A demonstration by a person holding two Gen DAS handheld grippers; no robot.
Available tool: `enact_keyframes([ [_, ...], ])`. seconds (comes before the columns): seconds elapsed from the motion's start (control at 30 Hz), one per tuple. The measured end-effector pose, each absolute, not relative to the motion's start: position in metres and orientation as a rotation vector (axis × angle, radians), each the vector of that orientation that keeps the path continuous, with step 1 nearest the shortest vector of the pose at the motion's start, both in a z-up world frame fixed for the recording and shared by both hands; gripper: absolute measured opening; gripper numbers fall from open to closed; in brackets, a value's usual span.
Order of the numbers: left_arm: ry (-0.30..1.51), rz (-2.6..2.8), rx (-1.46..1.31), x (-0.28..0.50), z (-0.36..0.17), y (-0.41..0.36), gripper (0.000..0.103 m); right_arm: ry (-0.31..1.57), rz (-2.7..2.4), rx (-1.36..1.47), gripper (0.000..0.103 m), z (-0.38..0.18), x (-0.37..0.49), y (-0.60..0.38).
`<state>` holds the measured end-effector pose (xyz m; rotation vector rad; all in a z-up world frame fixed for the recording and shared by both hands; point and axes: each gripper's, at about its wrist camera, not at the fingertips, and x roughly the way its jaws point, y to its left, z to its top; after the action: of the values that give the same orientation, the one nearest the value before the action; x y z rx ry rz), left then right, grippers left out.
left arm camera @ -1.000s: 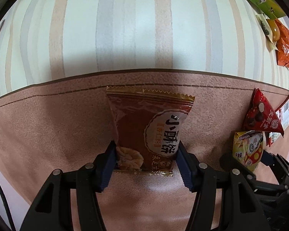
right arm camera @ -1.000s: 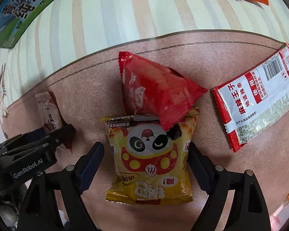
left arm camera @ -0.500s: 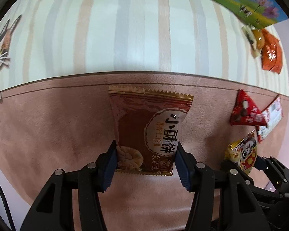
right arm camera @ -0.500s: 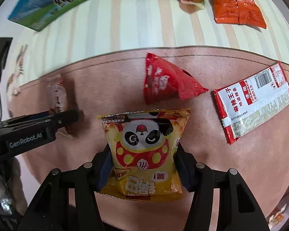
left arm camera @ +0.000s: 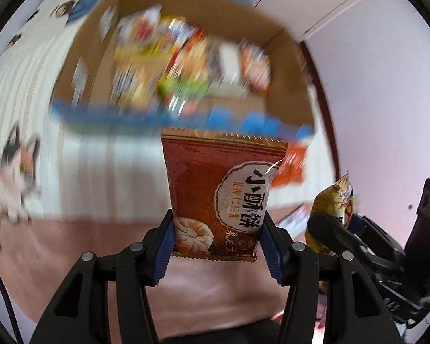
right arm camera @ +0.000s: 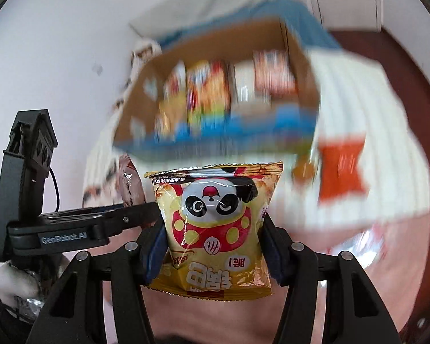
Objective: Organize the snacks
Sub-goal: 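Carry both bags into the cardboard box and open both tools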
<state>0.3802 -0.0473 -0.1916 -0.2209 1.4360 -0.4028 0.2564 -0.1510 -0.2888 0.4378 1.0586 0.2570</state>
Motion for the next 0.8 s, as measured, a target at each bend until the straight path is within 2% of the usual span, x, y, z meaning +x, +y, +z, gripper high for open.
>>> enact_keyframes([
  [0.17, 1.438, -0.417, -0.279, 0.455, -0.18, -0.055, 0.053, 0.968, 0.19, 0.382, 0.06, -0.259, 0.321, -0.187],
  [0.5, 1.535, -0.367, -0.201, 0.519, -0.212, -0.083, 0.053, 1.066, 0.115, 0.33, 0.061, -0.291, 0.407, -0.212],
  [0.57, 1.57, -0.357, -0.186, 0.521, -0.222, -0.087, 0.053, 1.105, 0.097, 0.332, 0.065, -0.304, 0.419, -0.216],
  [0.63, 1.586, -0.356, -0.194, 0.526, -0.231, -0.089, 0.056, 1.147, 0.091, 0.361, 0.084, -0.318, 0.42, -0.222],
  [0.73, 1.578, -0.343, -0.151, 0.529, -0.237, -0.093, 0.06, 1.167, 0.072, 0.367, 0.091, -0.327, 0.42, -0.228],
  [0.8, 1.57, -0.341, -0.129, 0.528, -0.239, -0.094, 0.076, 1.179, 0.056, 0.362, 0.096, -0.332, 0.42, -0.231],
])
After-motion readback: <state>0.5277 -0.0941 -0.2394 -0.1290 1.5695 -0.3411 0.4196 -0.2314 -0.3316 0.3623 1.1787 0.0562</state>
